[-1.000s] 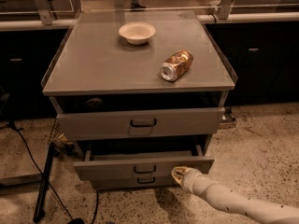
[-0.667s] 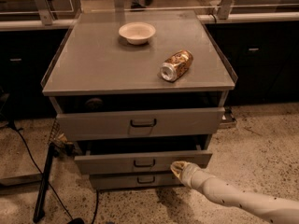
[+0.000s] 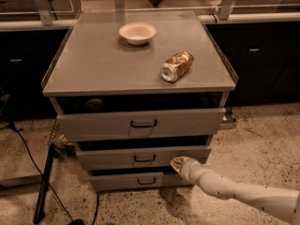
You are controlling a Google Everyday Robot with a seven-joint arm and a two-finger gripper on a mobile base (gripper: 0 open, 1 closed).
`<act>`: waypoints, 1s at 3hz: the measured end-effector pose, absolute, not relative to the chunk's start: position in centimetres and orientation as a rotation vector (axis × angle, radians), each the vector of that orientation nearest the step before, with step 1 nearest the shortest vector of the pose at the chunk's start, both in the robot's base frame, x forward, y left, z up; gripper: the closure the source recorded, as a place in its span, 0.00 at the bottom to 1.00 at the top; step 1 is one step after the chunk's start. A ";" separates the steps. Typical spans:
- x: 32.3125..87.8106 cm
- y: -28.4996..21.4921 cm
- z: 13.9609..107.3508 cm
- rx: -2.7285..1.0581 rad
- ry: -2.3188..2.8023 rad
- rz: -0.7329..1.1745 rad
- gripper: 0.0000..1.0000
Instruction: Close middle drawer
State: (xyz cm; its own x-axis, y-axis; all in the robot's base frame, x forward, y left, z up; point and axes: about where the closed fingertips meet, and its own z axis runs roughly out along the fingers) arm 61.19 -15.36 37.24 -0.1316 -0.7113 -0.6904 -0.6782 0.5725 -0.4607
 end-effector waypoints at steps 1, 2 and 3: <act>61.1 -15.4 37.5 -1.142 1.846 -0.051 1.00; 60.8 -15.5 37.5 -1.144 1.848 -0.049 1.00; 58.2 -15.6 37.3 -1.206 1.910 0.040 1.00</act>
Offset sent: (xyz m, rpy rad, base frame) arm -0.0643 0.0002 0.0147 -0.0597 0.2979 0.1473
